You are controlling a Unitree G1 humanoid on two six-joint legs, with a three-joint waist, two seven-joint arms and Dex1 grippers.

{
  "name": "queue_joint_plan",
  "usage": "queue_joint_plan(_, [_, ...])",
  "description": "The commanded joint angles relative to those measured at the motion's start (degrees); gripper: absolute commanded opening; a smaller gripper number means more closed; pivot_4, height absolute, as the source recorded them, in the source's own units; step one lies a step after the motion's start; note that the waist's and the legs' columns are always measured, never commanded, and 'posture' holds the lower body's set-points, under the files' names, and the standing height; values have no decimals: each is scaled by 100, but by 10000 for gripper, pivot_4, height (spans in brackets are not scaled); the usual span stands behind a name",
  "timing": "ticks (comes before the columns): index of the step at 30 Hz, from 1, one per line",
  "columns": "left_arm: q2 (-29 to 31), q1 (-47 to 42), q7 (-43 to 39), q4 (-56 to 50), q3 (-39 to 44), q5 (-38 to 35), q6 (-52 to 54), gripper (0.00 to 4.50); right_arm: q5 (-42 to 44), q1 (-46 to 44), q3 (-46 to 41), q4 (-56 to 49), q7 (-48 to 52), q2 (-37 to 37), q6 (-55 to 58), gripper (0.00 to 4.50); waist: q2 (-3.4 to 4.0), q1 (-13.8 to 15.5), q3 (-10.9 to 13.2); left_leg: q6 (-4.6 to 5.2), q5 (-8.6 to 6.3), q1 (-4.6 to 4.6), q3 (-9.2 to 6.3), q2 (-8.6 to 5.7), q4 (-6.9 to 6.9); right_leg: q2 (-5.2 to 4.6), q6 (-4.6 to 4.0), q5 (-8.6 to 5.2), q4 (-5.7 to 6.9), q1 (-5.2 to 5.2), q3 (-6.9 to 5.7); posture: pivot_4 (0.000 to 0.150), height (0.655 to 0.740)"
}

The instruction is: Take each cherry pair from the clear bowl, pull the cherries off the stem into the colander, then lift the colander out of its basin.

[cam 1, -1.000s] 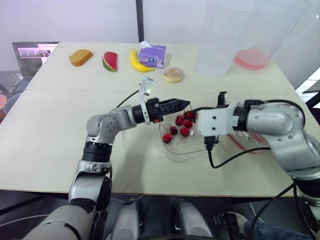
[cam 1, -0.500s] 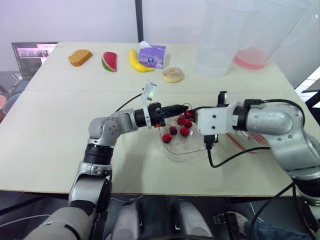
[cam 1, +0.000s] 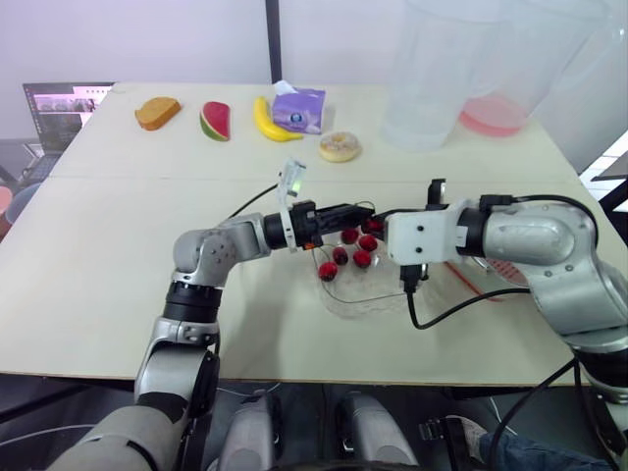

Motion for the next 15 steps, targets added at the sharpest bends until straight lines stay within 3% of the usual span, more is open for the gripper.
queue_joint_plan(1, [-64,-123,30,-184,101,-92,-34,30099,-9,-82,-103,-221,-46,-7,25,3803,0,0,0,0,0,0,0,0,0,0,0,0,0,0,0,1500,7400])
queue_joint_plan(13, [-245,-240,281,-52,389,-277,46,30099,-30,-79,-82,-221,-45,-19,82,3803,0,0,0,0,0,0,0,0,0,0,0,0,0,0,0,1500,7400])
queue_joint_plan(15, [-231,-231,253,-66,363,-265,59,24940,-27,-83,-85,-221,-47,-17,91,3803,0,0,0,0,0,0,0,0,0,0,0,0,0,0,0,1500,7400])
